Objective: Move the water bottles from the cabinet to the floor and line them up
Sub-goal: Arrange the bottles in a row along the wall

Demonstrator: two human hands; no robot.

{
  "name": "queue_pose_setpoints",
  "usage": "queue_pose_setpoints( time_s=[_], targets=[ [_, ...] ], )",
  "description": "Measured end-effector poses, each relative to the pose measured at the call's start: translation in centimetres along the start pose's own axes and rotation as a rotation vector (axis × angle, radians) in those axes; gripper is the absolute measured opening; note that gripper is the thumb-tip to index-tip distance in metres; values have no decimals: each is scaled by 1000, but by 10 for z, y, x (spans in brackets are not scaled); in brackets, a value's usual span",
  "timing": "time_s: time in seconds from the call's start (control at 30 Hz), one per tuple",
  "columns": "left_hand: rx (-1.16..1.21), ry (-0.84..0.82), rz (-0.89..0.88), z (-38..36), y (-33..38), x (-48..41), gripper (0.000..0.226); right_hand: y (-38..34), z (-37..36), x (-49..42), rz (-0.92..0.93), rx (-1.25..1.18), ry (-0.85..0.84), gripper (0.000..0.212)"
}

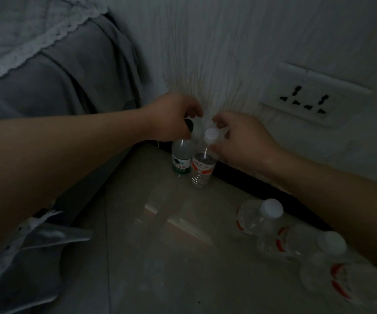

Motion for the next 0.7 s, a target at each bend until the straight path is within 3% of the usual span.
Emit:
queue_pose_setpoints(
  time_s=[0.3,0.7],
  targets=[
    [-15,76,-55,10,73,28,63,17,48,54,-53,39,-9,67],
    [42,-156,-226,-53,161,62,66,62,77,139,-139,106,-80,63]
  ],
)
Point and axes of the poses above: each hand's wrist, its own x-axis away from the middle knuckle, its own z-axis out of the back of the hand, y = z × x, the point moved 10 cm from there along -x, towards the middle knuckle, and after that the axes turned 3 degrees about -x, right-handed, at the moved point
